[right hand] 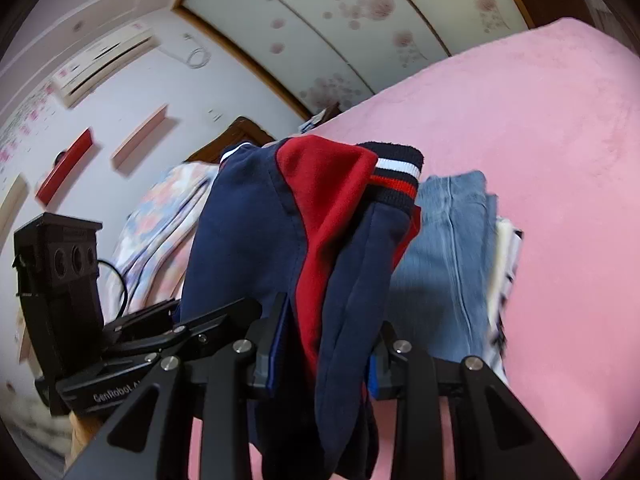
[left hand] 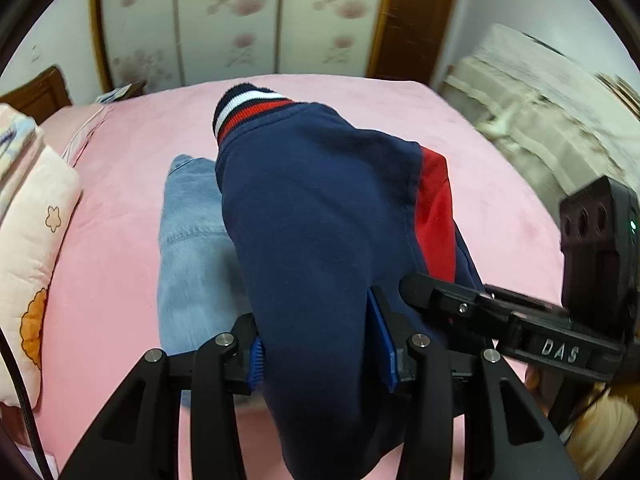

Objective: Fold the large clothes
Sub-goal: 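Lift the jacket bundle with both grippers and carry it onto the clothes stack, then lower the jacket onto the jeans and open both grippers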

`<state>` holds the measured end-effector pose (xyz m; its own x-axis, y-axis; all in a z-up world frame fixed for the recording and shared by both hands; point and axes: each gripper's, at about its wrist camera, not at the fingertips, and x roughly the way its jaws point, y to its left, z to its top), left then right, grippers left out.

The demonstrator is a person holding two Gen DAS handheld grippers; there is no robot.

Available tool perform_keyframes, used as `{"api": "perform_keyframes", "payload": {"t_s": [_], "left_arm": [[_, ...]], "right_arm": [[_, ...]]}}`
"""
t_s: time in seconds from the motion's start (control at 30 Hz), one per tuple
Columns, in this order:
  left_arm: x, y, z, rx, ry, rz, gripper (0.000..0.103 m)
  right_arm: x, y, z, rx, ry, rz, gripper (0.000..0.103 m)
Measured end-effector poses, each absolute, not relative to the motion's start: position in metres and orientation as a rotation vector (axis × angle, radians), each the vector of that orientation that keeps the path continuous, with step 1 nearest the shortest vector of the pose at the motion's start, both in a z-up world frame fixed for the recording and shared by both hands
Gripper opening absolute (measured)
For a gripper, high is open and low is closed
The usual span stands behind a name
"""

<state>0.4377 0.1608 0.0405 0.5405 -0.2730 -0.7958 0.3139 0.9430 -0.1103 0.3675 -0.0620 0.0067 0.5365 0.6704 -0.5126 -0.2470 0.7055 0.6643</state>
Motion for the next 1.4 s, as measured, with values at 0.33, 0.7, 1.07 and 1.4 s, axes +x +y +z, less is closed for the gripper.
{"api": "perform_keyframes", "payload": {"t_s": [0.33, 0.7, 1.07, 1.4], "left_arm": [[0.504, 0.179, -0.055, 0.028, 0.955, -0.187, 0.073], [0.454, 0.172, -0.001, 0.095, 0.906, -0.098, 0.084], [0.329, 0.139, 0.067, 0.088, 0.97, -0.048, 0.084], [0.165, 0.085, 0.123, 0.15, 0.847, -0.027, 0.087]], "right_arm": [[0.448, -0.03, -0.086, 0.529, 0.949, 0.467, 0.034], [0.419, -0.059, -0.034, 0.41, 0.936, 0.431, 0.043], [0.31, -0.092, 0.059, 0.272, 0.91, 0.381, 0.043], [0.162, -0.141, 0.111, 0.185, 0.913, 0.337, 0.043]]}}
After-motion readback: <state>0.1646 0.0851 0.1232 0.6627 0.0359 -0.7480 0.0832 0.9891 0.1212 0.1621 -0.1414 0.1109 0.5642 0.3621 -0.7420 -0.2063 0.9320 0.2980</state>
